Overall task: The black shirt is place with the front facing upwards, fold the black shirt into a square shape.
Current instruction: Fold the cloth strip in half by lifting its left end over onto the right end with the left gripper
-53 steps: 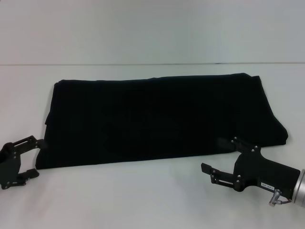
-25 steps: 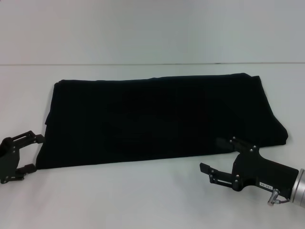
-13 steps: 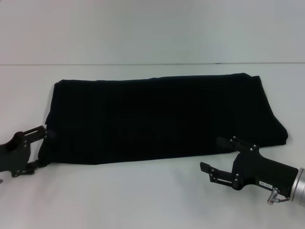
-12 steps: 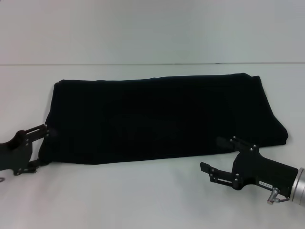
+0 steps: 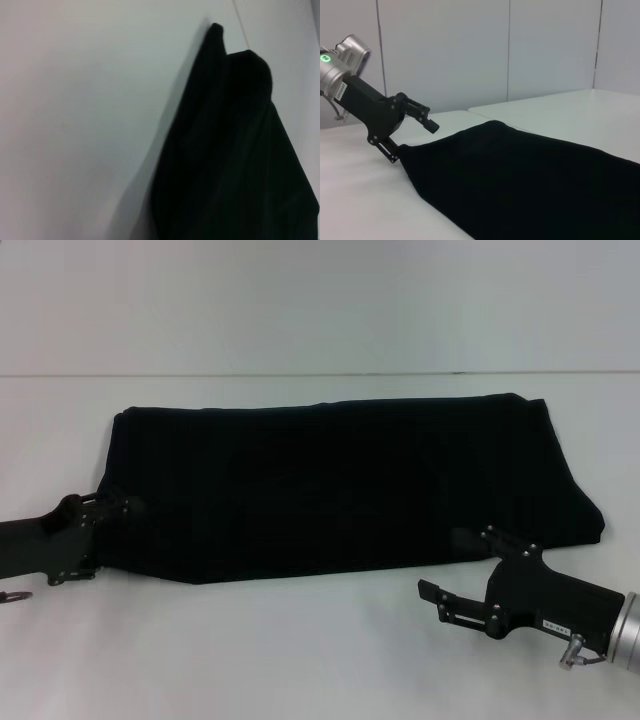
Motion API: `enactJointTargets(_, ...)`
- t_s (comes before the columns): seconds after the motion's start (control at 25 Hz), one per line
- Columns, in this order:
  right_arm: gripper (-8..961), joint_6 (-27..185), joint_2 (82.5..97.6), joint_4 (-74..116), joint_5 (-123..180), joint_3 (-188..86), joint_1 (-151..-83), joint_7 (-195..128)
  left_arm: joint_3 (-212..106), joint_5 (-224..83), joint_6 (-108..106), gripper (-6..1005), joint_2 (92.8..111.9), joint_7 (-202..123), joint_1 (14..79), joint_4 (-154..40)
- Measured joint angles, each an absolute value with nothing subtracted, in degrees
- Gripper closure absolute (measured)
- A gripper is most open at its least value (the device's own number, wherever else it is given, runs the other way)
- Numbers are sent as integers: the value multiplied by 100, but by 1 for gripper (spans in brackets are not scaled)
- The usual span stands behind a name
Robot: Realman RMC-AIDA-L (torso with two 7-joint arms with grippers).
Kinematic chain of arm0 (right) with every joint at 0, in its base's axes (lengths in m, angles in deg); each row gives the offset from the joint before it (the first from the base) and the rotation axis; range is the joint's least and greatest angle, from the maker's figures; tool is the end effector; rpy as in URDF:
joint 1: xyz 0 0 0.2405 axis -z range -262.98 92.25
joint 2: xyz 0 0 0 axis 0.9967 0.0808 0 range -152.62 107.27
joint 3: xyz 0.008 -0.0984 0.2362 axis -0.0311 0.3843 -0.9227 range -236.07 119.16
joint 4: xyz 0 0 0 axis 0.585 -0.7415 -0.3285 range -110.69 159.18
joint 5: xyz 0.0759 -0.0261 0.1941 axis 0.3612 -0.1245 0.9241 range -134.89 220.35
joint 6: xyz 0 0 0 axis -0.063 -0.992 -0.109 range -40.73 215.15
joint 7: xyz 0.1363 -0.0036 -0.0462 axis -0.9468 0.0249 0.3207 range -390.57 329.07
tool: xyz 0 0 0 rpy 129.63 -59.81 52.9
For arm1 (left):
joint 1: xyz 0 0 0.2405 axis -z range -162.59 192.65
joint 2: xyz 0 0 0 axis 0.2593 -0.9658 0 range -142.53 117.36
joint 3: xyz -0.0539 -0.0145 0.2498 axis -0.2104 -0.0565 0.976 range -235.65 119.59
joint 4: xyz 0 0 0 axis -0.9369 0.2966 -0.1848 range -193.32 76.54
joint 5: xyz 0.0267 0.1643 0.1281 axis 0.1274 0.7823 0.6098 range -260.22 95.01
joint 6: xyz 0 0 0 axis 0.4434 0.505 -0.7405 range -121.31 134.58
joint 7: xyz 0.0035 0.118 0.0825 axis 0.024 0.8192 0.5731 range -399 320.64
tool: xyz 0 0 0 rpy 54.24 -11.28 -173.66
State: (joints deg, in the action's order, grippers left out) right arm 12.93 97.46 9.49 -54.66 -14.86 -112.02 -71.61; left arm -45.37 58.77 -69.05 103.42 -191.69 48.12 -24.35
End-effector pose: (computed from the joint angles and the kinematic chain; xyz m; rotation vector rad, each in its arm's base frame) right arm 0.3010 0.2982 -0.0642 -2.5076 0.3769 0.6614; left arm -0.3498 0.3418 0.0364 -1.4889 -2.2941 -0.7253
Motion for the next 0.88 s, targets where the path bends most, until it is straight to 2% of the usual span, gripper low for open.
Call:
enactJointTargets(0.08, 69, 1286, 9747, 949, -5453, -1486, -11201, -7161, -4452, 5885, -6905, 51, 10343, -19054, 4820, -2399)
enactJointTargets(0.28, 71, 1284, 9746, 949, -5430, -1486, -11190, -7162, -4351, 5876, -6899, 195, 10359, -18974, 4811, -2332)
enactJointTargets(0.88, 71, 1267, 9747, 957, -5430, -1504, -11203, -7162, -4408, 5648, -6812, 717, 10395, -18597, 4731, -2361)
